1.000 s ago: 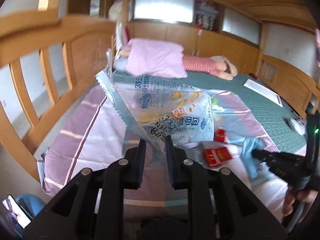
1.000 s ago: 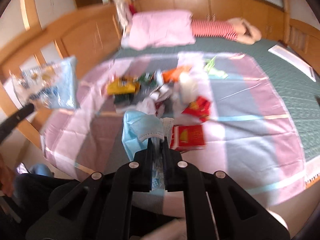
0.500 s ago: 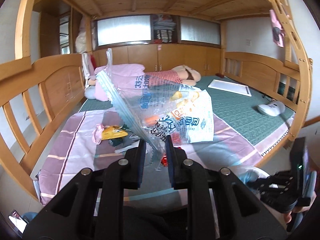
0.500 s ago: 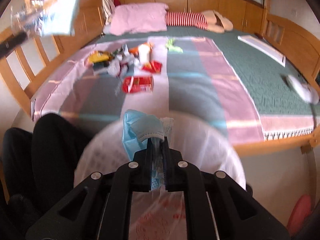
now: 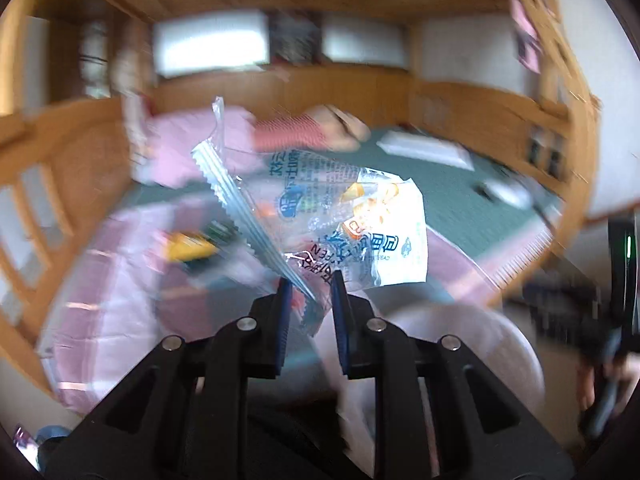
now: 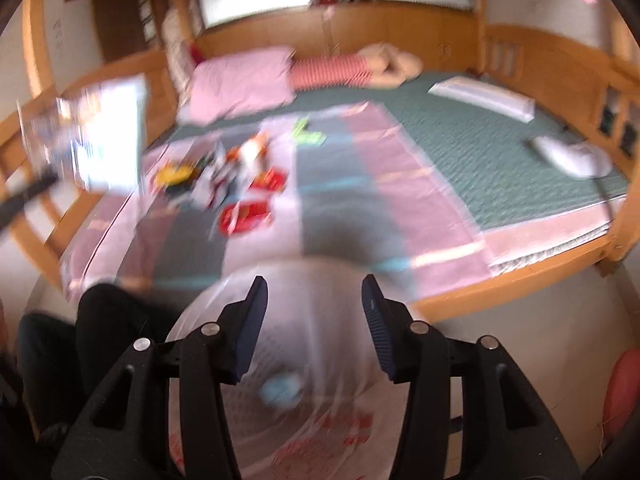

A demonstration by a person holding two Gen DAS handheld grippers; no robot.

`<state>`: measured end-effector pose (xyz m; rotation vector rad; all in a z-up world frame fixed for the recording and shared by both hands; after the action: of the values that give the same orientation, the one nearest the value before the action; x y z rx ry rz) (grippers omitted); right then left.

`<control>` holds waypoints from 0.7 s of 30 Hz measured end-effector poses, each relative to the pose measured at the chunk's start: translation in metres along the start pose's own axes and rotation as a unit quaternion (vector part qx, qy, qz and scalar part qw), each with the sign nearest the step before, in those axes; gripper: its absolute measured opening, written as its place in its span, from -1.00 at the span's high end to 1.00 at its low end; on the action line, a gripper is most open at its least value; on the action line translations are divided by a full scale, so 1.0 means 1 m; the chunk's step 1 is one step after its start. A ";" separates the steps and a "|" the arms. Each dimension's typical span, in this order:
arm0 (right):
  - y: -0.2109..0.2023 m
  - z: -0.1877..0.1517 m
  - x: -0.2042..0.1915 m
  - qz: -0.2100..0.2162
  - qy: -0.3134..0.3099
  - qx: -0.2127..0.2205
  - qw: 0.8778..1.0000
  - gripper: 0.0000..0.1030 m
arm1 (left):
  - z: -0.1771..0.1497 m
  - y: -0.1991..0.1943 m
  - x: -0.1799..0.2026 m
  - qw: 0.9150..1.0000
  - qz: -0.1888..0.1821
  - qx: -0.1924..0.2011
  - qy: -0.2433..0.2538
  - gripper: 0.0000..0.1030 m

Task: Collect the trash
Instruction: 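Drop the mask into the white bin with right tool while left carries bag, then release the clear plastic bag into the white bin with the left tool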

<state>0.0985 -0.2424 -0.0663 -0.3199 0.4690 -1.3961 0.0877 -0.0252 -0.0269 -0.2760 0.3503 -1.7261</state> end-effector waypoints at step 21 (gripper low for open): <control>0.056 0.046 -0.014 0.029 0.073 0.008 0.997 -0.34 | -0.061 0.060 -0.009 0.991 -0.076 -0.090 -0.057 -0.53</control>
<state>0.1680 -0.2225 -0.0514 -0.1920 0.5823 -1.3718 0.1211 -0.0209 -0.1060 -0.5425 0.4100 -1.8211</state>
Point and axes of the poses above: each gripper's, at about its wrist camera, not at the fingertips, and y roughly the way its jaws point, x to its right, z to its top, the point moved 9 cm from there along y, roughly the way its jaws point, and after that the axes turned 12 degrees about x, right-handed, at the moved point
